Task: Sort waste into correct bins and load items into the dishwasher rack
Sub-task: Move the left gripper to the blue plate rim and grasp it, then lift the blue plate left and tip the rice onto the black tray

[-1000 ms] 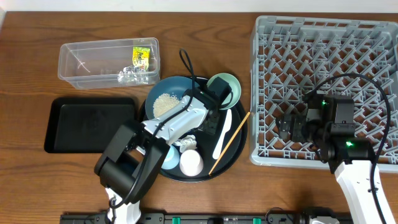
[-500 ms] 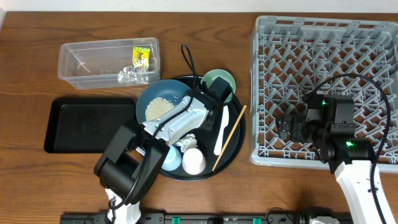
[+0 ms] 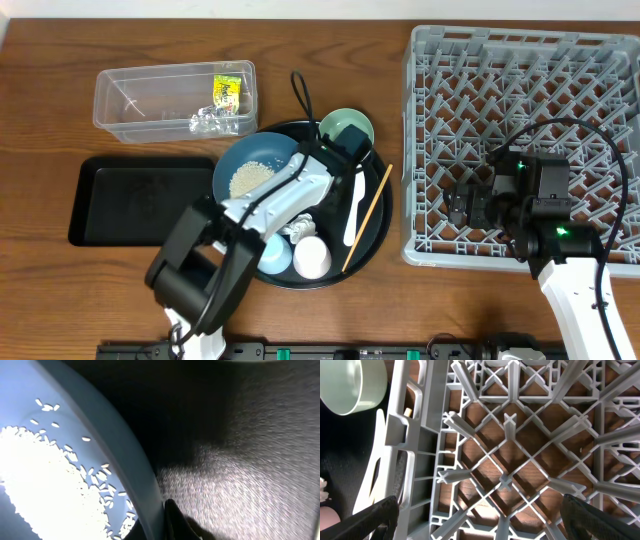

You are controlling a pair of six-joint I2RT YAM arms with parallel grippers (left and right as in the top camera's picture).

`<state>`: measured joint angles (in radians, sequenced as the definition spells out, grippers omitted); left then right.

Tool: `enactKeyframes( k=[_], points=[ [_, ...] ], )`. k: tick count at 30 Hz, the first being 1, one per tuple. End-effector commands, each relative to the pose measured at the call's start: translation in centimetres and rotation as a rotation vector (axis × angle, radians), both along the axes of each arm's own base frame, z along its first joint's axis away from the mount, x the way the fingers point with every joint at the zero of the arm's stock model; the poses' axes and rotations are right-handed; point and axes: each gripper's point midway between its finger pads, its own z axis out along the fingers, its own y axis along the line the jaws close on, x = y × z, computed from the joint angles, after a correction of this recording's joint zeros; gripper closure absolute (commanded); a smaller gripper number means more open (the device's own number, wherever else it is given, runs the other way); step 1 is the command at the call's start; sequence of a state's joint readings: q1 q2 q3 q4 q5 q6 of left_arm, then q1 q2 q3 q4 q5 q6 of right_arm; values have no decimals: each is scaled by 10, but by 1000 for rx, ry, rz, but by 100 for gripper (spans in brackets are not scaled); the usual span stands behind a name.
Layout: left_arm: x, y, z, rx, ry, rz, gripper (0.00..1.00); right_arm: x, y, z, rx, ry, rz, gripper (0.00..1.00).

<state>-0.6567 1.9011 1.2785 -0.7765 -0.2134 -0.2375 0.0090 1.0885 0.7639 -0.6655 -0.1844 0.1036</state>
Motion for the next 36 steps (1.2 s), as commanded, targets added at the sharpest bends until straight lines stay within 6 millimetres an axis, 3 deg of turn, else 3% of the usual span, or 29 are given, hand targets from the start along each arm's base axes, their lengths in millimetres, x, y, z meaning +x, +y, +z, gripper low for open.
enactKeyframes(
  k=[1,9,17,27,36],
  points=[
    [14,-4,41,-43,-101,-15,94,4,3,8,15,-17,-3,1],
    [16,0,95,-128,-217,-3,94,4,3,8,15,-17,-3,1],
    [13,36,133,-243,-244,139,94,4,3,8,15,-17,-3,1],
    [19,94,139,-455,-142,355,94,3,3,7,15,-12,-4,1],
    [27,145,143,-656,-118,439,94,3,3,7,15,-12,-4,1]
  ],
)
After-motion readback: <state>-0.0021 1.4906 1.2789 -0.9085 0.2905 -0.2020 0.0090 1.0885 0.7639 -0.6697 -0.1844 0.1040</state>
